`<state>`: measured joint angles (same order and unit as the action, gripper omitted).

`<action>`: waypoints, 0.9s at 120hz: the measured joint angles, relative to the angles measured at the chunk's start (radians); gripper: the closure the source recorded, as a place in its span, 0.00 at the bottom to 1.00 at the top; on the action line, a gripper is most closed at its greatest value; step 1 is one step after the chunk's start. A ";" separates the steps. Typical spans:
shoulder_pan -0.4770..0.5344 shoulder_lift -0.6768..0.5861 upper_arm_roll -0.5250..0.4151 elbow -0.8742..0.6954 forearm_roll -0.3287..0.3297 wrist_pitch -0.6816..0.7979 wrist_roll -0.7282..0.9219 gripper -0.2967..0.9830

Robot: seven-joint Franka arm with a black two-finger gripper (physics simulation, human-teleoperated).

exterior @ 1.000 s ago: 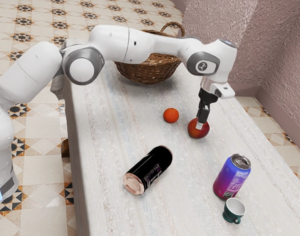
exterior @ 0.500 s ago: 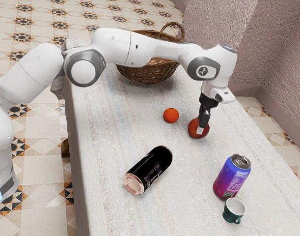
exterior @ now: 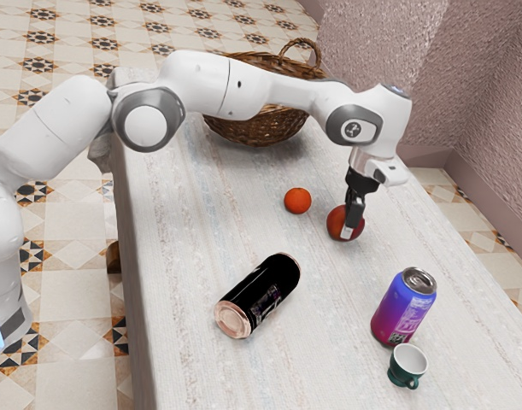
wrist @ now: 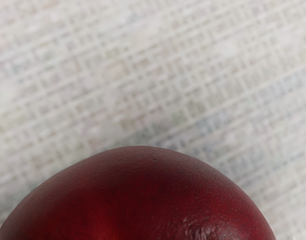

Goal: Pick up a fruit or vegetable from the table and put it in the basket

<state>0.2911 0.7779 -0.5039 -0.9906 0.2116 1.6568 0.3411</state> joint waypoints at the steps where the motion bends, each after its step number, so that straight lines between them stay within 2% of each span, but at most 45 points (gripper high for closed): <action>1: 0.000 0.000 0.000 -0.001 -0.001 0.000 0.000 0.23; 12: -0.001 -0.002 0.003 -0.011 -0.007 0.001 -0.001 0.24; 30: 0.001 -0.002 0.004 -0.018 -0.012 0.003 -0.010 0.48; 48: 0.001 -0.010 0.004 -0.015 0.000 0.009 -0.018 0.60; 59: 0.001 -0.079 0.019 -0.015 0.012 0.012 -0.023 0.65; 66: 0.002 -0.159 0.039 -0.017 0.019 0.011 -0.026 0.66; 78: -0.002 -0.359 0.139 -0.029 0.023 -0.035 -0.031 0.67; 84: -0.004 -0.473 0.226 -0.058 0.019 -0.076 -0.032 0.68; 91: -0.004 -0.585 0.331 -0.140 -0.001 -0.116 -0.032 0.65; 97: 0.003 -0.627 0.401 -0.189 -0.028 -0.143 -0.029 0.63; 108: 0.018 -0.643 0.476 -0.207 -0.072 -0.178 -0.020 0.61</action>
<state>0.3086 0.1344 -0.0279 -1.1972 0.1391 1.4787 0.3214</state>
